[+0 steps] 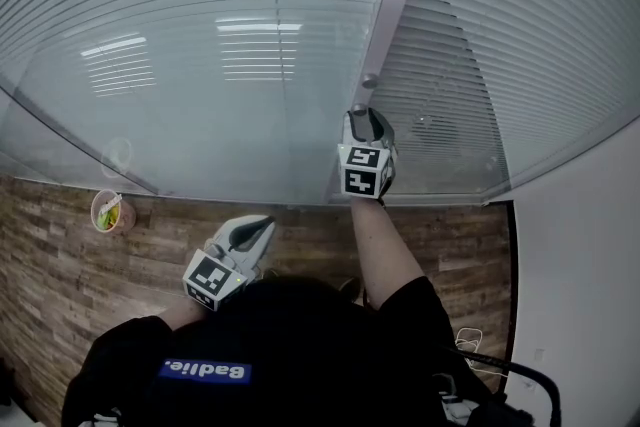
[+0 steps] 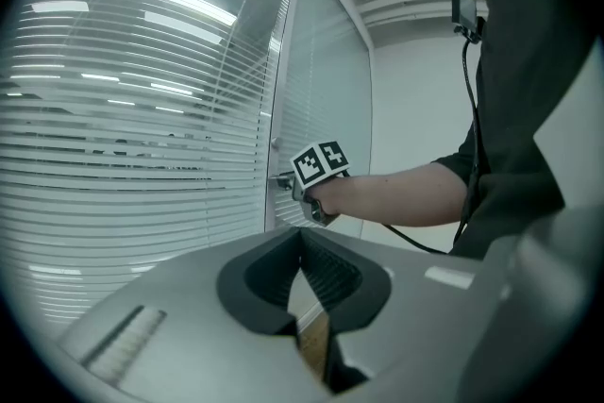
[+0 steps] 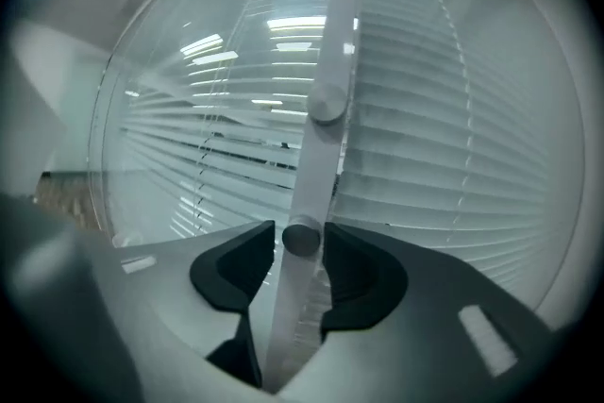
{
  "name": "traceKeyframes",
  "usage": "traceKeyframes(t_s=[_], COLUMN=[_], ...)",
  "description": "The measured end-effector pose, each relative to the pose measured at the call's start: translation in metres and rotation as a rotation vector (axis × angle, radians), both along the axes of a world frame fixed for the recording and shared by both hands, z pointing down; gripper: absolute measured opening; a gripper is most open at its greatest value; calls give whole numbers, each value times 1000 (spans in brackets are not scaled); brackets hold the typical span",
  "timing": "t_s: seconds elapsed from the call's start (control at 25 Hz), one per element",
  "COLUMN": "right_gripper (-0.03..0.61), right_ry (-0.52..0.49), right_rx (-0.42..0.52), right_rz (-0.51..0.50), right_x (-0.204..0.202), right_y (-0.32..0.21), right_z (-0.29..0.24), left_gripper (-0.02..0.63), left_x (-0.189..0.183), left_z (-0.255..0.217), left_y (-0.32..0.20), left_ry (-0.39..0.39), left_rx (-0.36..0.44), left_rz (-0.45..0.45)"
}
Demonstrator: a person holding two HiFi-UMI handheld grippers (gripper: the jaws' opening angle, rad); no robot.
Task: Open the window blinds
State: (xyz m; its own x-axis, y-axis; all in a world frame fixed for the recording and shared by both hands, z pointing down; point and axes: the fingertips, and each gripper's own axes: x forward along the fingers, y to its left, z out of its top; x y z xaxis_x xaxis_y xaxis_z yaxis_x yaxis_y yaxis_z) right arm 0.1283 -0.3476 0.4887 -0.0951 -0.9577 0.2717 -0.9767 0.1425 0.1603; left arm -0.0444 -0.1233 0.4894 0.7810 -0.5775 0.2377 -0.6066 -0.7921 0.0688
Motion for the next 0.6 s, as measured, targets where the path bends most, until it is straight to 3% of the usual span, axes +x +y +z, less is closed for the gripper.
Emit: traceKeyframes(t_s=[0.04, 0.16, 0.4, 0.6], right_gripper=[134, 126, 121, 121], right_ry=[-29, -1, 368, 546], right_rx=[0, -13, 16, 32], right_rz=[9, 22, 5, -19], right_x=[1, 2, -5, -8], right_y=[-1, -2, -2, -2], right_z=[-2, -1, 0, 2], left_gripper=[-2, -2, -2, -2], left_x=[-1, -5, -6, -3], left_z=[1, 4, 5, 5], left_y=[0, -1, -4, -5], left_ry=[-2, -10, -15, -19], left_rx=[2, -1, -3, -3], left_rz=[-1, -8, -7, 3])
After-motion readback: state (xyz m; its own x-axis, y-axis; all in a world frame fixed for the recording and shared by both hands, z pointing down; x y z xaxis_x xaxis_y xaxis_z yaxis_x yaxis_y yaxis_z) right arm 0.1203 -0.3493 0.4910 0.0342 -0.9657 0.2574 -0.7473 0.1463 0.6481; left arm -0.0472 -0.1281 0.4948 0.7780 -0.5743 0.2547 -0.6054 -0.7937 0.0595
